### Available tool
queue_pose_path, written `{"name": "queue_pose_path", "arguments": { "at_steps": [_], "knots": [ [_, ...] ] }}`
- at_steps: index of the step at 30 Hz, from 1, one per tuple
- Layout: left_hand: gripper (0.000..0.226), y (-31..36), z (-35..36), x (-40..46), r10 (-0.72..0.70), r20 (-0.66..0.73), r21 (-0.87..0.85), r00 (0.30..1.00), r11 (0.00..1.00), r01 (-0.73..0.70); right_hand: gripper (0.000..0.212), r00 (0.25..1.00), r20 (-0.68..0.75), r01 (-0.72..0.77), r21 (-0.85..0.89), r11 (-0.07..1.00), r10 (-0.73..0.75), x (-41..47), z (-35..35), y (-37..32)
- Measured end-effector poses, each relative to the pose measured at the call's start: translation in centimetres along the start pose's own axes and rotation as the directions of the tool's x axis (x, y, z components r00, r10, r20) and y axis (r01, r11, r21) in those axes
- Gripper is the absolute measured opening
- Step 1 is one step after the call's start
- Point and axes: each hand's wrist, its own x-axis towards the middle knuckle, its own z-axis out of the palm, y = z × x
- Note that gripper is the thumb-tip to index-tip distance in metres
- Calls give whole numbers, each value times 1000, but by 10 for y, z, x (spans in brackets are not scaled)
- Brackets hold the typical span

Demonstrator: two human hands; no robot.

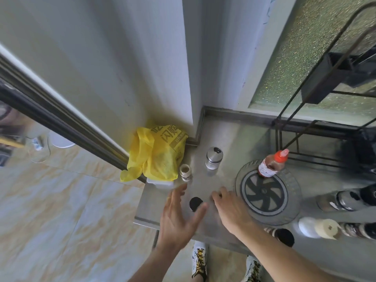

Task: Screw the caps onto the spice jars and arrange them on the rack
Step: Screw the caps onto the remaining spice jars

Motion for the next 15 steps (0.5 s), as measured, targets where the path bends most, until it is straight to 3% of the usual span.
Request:
{"name": "queue_pose_path", "arguments": {
  "at_steps": [1,3,5,7,10,13,15],
  "knots": [
    [49,8,-7,9,88,-59,16,994,996,-88,30,1000,-5,5,7,1000,-5,1,1,0],
    [32,14,-13,39,280,-102,201,954,945,-256,24,1000,-13,19,14,1000,-18,3,3,0],
    [45,15,-11,76,375,38,429,926,831,-355,22,999,-40,3,56,998,-1,3,2,0],
    [56,13,-4,103,347,236,611,908,674,-416,25,995,-91,-35,124,992,47,2,-4,2],
    [43,14,5,120,256,436,750,863,427,-505,30,977,-184,-41,323,945,106,-4,-21,12],
    [25,18,6,124,159,500,774,851,358,-522,30,964,-203,-26,574,818,173,-11,-45,20],
    [22,18,3,123,174,500,761,848,380,-526,25,953,-185,-40,709,704,241,-14,-61,24]
  ]
}}
